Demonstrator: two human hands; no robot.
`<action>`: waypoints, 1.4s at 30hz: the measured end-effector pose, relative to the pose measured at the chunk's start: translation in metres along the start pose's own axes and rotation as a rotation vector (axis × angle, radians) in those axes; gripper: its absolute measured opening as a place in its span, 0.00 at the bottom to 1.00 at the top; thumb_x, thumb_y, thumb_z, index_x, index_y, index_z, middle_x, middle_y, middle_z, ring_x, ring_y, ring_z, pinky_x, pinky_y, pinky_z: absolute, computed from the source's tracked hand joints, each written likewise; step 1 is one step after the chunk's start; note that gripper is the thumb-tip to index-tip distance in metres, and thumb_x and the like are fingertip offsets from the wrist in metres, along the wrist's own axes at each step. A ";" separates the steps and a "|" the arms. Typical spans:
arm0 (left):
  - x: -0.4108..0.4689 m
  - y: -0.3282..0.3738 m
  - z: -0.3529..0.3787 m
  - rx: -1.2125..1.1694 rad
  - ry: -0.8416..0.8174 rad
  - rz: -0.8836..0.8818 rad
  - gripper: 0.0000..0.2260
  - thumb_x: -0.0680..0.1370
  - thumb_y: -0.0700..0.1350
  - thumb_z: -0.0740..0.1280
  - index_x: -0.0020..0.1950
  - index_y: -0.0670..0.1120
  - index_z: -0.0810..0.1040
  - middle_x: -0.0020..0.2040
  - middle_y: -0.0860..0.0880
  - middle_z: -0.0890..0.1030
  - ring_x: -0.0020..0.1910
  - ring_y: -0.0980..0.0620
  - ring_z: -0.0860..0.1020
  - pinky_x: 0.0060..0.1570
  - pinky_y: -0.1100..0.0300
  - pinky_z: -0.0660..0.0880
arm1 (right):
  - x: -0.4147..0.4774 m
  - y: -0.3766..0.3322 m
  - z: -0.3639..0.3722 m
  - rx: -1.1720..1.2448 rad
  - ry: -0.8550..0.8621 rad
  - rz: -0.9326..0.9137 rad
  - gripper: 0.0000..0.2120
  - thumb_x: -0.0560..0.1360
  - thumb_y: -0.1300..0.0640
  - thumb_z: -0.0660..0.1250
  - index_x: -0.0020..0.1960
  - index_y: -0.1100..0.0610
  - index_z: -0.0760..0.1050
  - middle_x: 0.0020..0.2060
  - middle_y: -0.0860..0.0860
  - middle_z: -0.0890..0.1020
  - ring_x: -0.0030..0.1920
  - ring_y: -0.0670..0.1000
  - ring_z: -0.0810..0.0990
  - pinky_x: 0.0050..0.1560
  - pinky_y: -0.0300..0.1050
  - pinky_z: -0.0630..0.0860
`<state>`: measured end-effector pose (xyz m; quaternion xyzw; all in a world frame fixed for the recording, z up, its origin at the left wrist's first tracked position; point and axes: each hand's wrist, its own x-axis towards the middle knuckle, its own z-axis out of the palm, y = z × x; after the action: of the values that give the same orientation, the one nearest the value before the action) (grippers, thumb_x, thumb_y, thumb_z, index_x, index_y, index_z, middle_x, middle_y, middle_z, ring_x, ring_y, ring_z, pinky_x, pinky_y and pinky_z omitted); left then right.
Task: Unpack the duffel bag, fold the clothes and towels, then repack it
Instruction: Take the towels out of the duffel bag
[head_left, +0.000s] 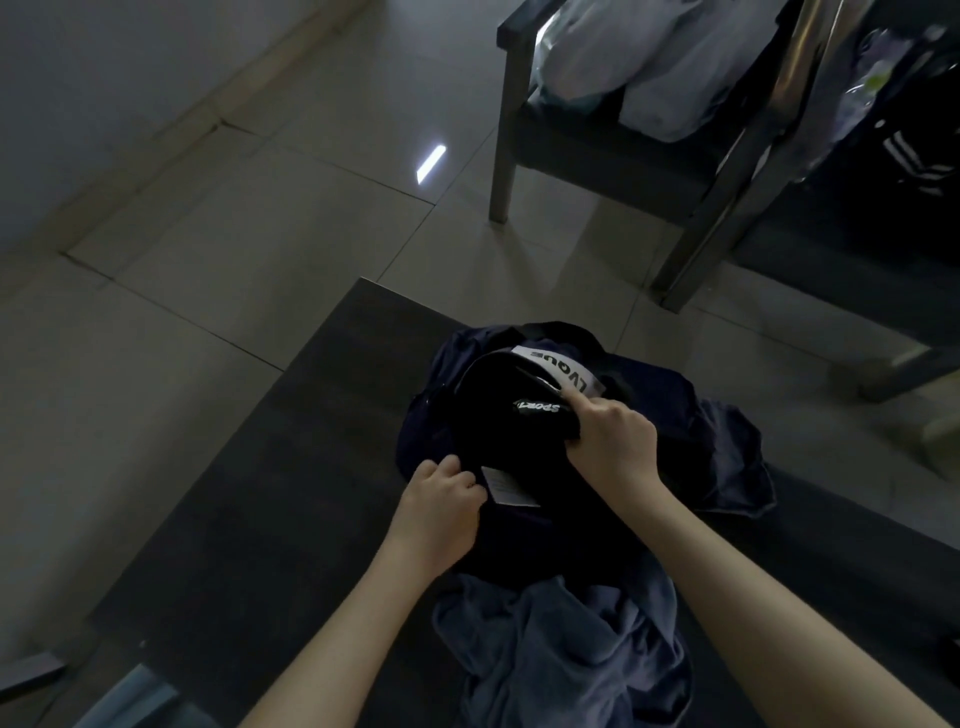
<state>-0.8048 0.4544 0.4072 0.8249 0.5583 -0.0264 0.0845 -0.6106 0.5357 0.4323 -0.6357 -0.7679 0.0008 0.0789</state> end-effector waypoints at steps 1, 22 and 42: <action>0.008 0.005 -0.005 -0.002 -0.012 -0.027 0.07 0.71 0.44 0.64 0.40 0.49 0.82 0.34 0.53 0.80 0.40 0.50 0.77 0.41 0.56 0.71 | 0.000 0.000 0.000 0.008 -0.001 0.005 0.22 0.57 0.63 0.76 0.50 0.53 0.81 0.27 0.50 0.79 0.25 0.56 0.78 0.27 0.38 0.61; 0.044 0.024 0.006 0.026 -0.413 -0.279 0.32 0.71 0.68 0.63 0.65 0.45 0.71 0.62 0.48 0.74 0.63 0.47 0.69 0.61 0.52 0.61 | -0.008 0.006 -0.003 0.024 -0.025 -0.006 0.26 0.53 0.64 0.76 0.51 0.53 0.82 0.25 0.49 0.78 0.24 0.55 0.77 0.27 0.37 0.59; -0.002 0.053 -0.025 -0.384 0.038 0.089 0.08 0.72 0.46 0.65 0.44 0.50 0.84 0.38 0.51 0.78 0.41 0.44 0.76 0.35 0.58 0.64 | 0.025 -0.015 -0.025 -0.013 0.079 -0.047 0.23 0.53 0.63 0.77 0.48 0.53 0.82 0.28 0.52 0.81 0.27 0.57 0.79 0.28 0.41 0.70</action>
<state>-0.7577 0.4377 0.4379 0.8178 0.5177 0.1000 0.2307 -0.6267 0.5551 0.4620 -0.6177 -0.7788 -0.0312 0.1052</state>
